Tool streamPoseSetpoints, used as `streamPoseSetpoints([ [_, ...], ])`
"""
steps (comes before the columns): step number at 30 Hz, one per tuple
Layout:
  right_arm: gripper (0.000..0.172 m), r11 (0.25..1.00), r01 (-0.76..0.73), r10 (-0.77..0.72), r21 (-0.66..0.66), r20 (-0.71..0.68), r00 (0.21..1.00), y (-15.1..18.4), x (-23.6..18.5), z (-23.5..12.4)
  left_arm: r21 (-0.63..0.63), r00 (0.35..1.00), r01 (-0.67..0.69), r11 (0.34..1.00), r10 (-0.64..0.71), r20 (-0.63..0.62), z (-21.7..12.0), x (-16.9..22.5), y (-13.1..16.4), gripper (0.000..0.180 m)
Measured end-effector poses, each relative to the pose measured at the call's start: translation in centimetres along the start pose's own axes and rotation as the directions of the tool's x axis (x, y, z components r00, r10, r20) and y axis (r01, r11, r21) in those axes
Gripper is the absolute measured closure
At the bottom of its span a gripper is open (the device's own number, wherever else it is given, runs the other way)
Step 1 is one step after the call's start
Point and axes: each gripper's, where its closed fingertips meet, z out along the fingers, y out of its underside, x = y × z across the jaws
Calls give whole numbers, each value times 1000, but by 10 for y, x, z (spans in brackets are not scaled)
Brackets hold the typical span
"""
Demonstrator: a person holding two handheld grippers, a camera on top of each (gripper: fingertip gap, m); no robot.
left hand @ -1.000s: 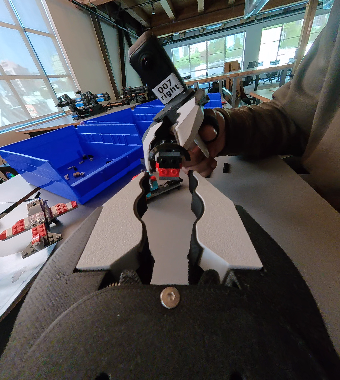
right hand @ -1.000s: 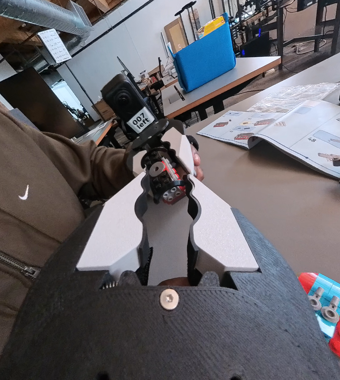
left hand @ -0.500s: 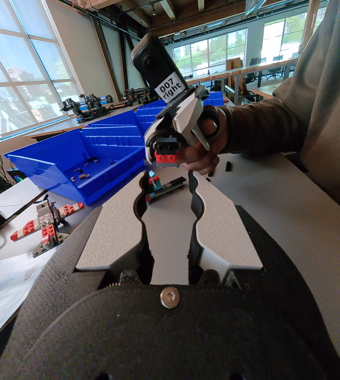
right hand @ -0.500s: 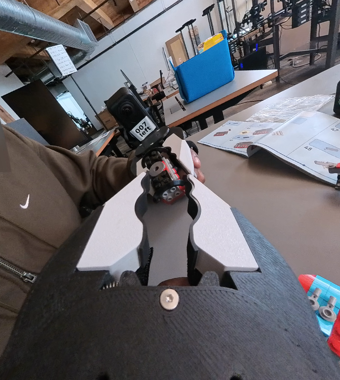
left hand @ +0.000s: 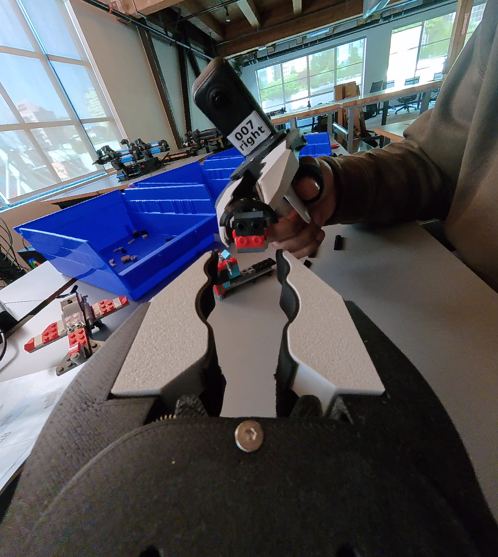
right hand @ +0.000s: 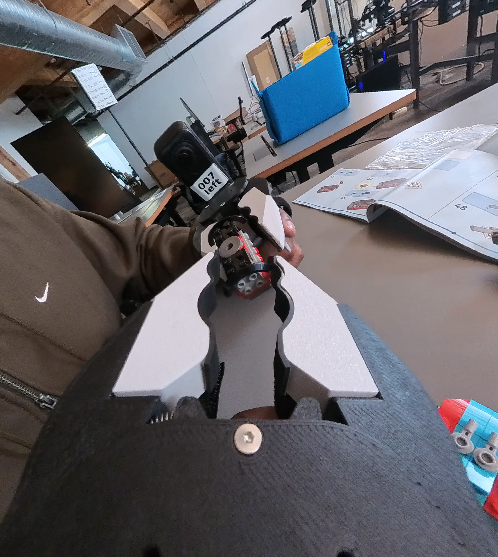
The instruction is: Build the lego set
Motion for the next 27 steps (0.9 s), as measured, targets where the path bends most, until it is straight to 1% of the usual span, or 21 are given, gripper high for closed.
streamPoseSetpoints([
  [6, 137, 997, -72, 72, 12, 25, 997, 3, 6, -1, 19, 1000, 12, 1000, -12, -1, 0, -1, -4, 141],
  [10, 138, 995, -98, 97, 24, 39, 995, 1, 6, -1, 23, 1000, 28, 999, -27, -15, 1, 2, -5, 144],
  [22, 138, 998, -58, 59, -8, 18, 998, 6, 6, 1, 54, 993, 118, 992, -116, -35, 4, 2, -8, 153],
  [27, 138, 997, -74, 74, 3, 19, 997, 4, 8, -1, 67, 985, 171, 983, -169, -32, 6, -2, -7, 156],
])
